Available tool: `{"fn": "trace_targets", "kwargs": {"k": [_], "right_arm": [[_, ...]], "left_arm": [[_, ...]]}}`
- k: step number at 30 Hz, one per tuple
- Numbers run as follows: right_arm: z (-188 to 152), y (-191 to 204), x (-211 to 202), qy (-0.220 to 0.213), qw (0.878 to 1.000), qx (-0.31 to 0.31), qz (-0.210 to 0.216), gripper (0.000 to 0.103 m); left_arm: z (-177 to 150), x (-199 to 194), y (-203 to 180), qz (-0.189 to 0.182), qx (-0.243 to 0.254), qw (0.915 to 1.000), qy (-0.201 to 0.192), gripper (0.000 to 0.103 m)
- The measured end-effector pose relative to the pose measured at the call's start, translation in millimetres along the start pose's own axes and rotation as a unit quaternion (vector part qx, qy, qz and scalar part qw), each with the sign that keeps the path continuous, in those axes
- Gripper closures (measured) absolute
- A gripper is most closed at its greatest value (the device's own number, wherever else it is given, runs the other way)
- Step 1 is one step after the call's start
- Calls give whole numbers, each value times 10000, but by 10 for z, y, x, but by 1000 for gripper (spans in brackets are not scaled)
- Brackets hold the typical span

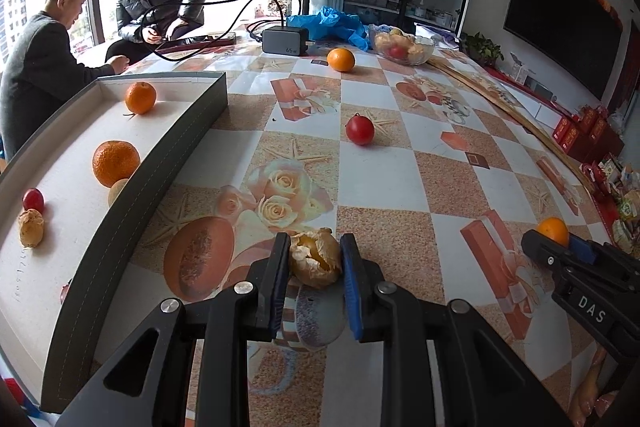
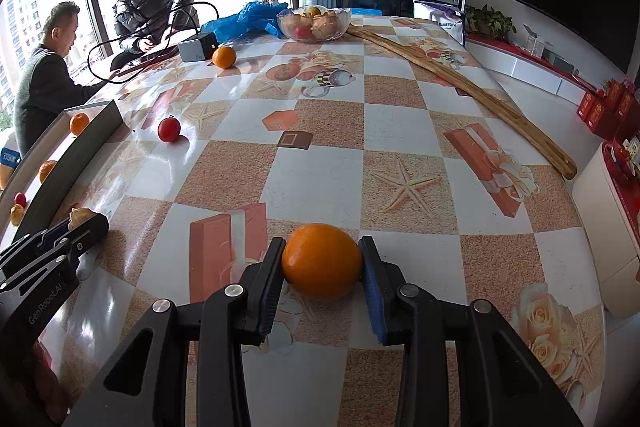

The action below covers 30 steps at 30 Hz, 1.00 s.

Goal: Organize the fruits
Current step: 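Hold the orange in the right tool while the left holds the dried fruit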

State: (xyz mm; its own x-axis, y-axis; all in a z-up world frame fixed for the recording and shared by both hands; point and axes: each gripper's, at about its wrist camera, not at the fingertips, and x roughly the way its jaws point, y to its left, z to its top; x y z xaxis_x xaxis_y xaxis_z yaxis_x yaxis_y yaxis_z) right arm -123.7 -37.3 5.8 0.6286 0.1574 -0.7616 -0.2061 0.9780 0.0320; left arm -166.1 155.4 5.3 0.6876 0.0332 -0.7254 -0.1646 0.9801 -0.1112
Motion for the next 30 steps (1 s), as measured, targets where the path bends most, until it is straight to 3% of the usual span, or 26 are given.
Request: {"fn": "trace_targets", "kwargs": {"k": [6,22,30], "right_arm": [[0,-20,-5,-13,10000,66,70,65],[-9,-55,-18,-30,9998,121,134,65],[-7,-48,-16,-27,9999,115,126,65]], "left_arm": [[-8,-16,74,-241,-218,9995,-14,76],[-19,16,-152,390,414,9984,21,75],[-24,15,-159,407,442,9982,19,75]]}}
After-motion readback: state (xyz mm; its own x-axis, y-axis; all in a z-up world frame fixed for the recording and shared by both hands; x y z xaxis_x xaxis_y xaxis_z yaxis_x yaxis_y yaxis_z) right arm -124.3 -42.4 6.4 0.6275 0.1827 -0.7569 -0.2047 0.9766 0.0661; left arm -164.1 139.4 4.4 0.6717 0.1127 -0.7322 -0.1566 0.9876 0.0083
